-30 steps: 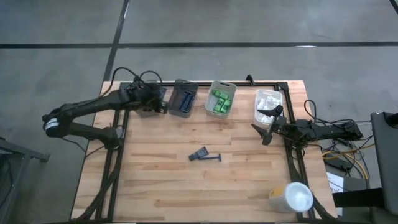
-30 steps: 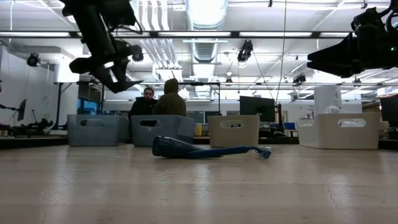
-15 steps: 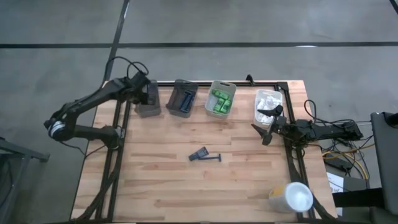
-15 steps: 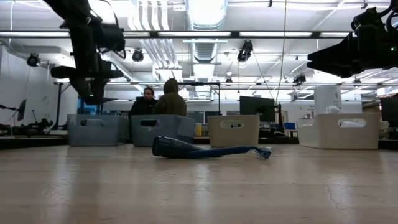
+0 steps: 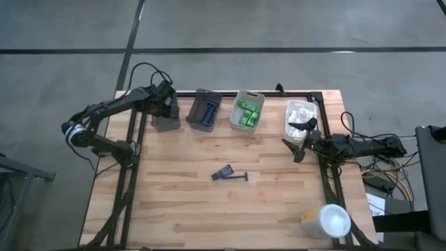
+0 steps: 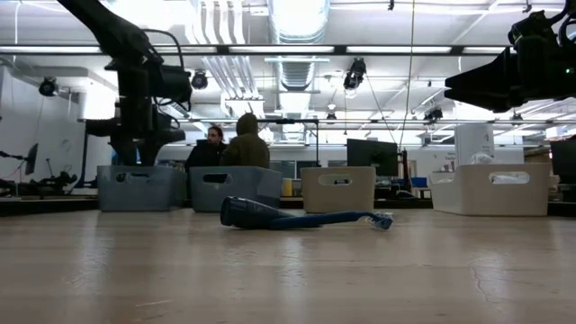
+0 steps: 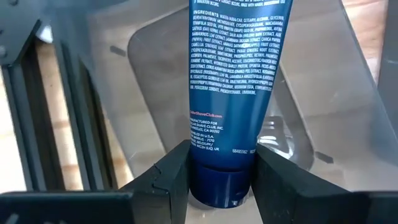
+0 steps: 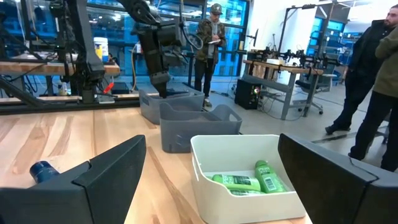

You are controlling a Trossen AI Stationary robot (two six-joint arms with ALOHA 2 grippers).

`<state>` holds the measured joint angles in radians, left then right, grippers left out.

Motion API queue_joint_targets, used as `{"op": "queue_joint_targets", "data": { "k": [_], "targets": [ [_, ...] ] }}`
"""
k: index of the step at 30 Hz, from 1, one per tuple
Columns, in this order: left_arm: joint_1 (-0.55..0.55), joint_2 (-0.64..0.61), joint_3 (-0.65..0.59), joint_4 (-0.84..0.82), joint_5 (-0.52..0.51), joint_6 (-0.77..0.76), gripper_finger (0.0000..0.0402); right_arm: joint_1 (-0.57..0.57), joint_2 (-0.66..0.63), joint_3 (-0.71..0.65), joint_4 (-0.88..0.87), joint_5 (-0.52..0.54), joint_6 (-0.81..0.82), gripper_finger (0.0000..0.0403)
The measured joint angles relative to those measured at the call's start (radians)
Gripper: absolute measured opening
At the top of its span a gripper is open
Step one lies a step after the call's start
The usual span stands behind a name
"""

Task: Pick & Place Travel size toiletries
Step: Put the blue shave cream into the left black bin

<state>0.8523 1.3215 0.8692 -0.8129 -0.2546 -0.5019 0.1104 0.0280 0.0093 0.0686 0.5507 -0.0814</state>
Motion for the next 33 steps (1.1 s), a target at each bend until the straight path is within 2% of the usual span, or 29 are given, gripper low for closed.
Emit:
{"op": "queue_joint_targets", "data": {
  "k": [12, 26, 30, 33],
  "targets": [
    [0.027, 0.079, 0.0, 0.038, -0.001, 0.021, 0.0161, 0.0, 0.0, 0.0, 0.0, 0.0, 0.0, 0.0364],
    [0.039, 0.063, 0.011, 0.029, 0.005, 0.0, 0.0215, 0.0, 0.0, 0.0, 0.0, 0.0, 0.0, 0.0363],
    [0.039, 0.043, 0.044, 0.034, 0.009, 0.014, 0.0216, 0.0, 0.0, 0.0, 0.0, 0.0, 0.0, 0.0364],
    [0.038, 0.019, 0.072, 0.036, -0.024, 0.016, 0.0211, 0.0, 0.0, 0.0, 0.0, 0.0, 0.001, 0.0363]
  ]
}}
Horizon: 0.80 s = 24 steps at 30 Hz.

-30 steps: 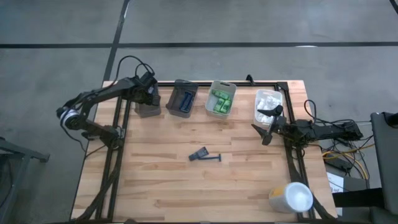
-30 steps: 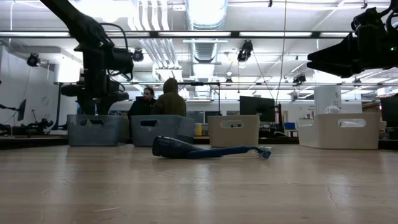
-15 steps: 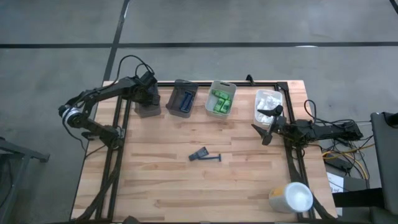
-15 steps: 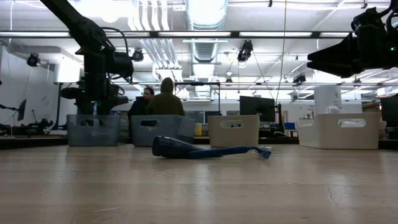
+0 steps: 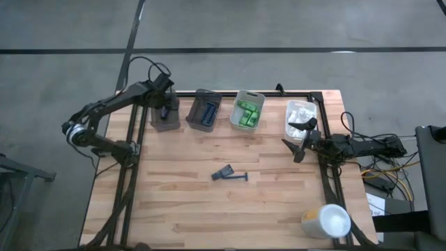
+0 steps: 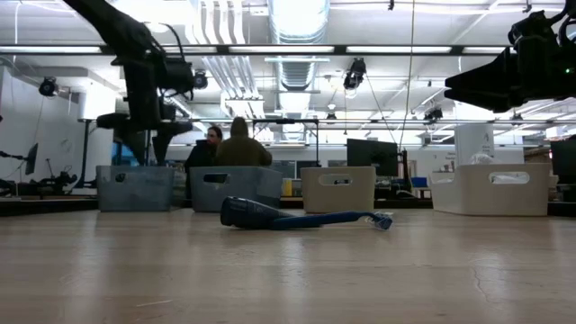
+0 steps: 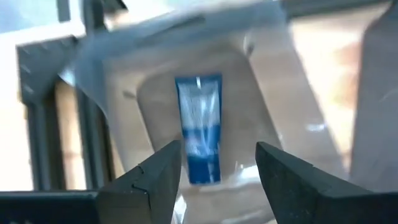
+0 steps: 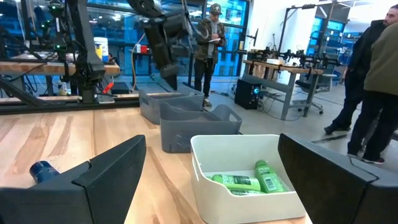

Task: Pick & Place Travel size toiletries
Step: Put the blue shave cream into the left black bin

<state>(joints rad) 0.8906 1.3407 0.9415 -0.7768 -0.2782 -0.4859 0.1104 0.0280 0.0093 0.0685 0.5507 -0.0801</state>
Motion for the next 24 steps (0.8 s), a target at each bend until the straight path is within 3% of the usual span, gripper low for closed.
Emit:
{"op": "queue_joint_targets", "data": {
  "k": [7, 24],
  "targets": [
    [0.0, -0.069, 0.06, 0.018, -0.051, 0.041, 0.0206, 0.0, 0.0, 0.0, 0.0, 0.0, 0.001, 0.0364],
    [-0.114, -0.217, 0.095, 0.131, -0.026, 0.055, 0.0206, 0.0, 0.0, 0.0, 0.0, 0.0, 0.001, 0.0364]
  ]
}}
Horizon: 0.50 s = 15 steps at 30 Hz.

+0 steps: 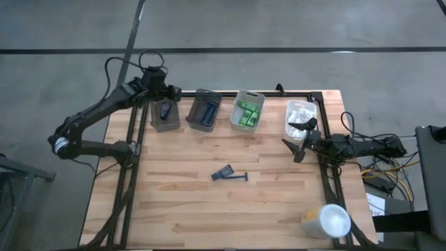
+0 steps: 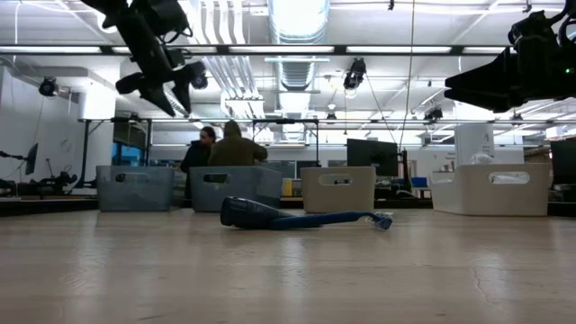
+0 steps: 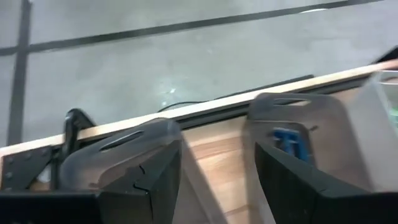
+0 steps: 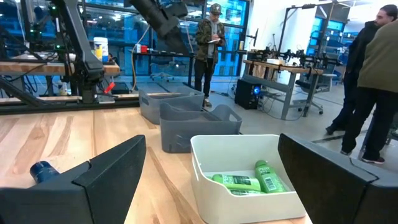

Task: Pick & Place Travel size toiletries
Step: Put the blue shave cream into the left black bin

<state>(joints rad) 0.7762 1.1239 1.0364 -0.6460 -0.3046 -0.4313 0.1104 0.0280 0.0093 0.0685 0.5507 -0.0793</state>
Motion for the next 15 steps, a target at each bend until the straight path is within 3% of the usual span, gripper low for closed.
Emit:
{"op": "queue_joint_targets", "data": {
  "k": [15],
  "targets": [
    [-0.375, -0.001, 0.045, 0.167, 0.0, 0.151, 0.0206, 0.0, 0.0, 0.0, 0.0, 0.0, -0.002, 0.0363]
  ]
}}
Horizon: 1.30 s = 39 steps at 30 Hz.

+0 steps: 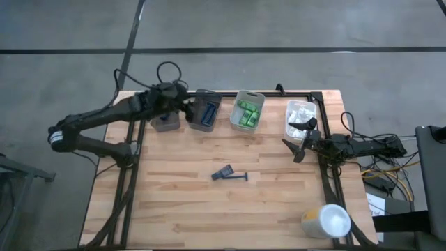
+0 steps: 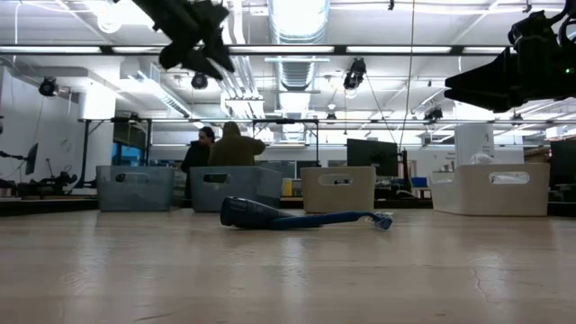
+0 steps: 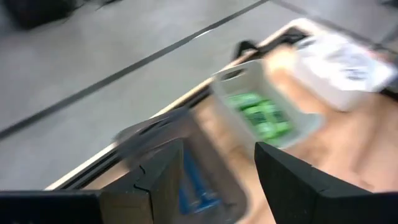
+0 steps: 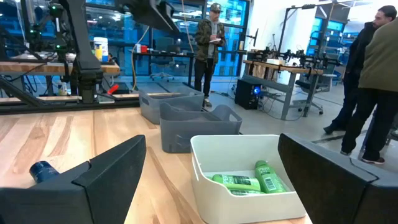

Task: Pick & Place Travel size toiletries
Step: Put the blue shave cream into the left black bin

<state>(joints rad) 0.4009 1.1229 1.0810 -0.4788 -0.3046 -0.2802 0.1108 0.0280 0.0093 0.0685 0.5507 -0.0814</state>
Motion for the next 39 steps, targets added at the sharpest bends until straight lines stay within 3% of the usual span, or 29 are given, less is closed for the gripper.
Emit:
{"op": "queue_joint_targets", "data": {
  "k": [8, 19, 24, 28, 33, 39],
  "targets": [
    [-0.188, 0.0, 0.008, 0.065, -0.008, 0.026, 0.0206, 0.0, 0.0, 0.0, 0.0, 0.0, 0.001, 0.0364],
    [-0.327, 0.069, 0.008, 0.07, 0.001, 0.025, 0.0206, 0.0, 0.0, 0.0, 0.0, 0.0, 0.002, 0.0364],
    [-0.385, 0.149, 0.008, 0.149, 0.099, 0.036, 0.0206, 0.0, 0.0, 0.0, 0.0, 0.0, 0.002, 0.0364],
    [-0.403, 0.222, 0.008, 0.25, 0.215, -0.039, 0.0206, 0.0, 0.0, 0.0, 0.0, 0.0, 0.003, 0.0363],
    [-0.403, 0.303, 0.008, 0.359, 0.258, -0.095, 0.0206, 0.0, 0.0, 0.0, 0.0, 0.0, 0.002, 0.0364],
    [-0.416, 0.38, 0.008, 0.373, 0.313, -0.079, 0.021, 0.0, 0.0, 0.0, 0.0, 0.0, 0.0, 0.0364]
  ]
}}
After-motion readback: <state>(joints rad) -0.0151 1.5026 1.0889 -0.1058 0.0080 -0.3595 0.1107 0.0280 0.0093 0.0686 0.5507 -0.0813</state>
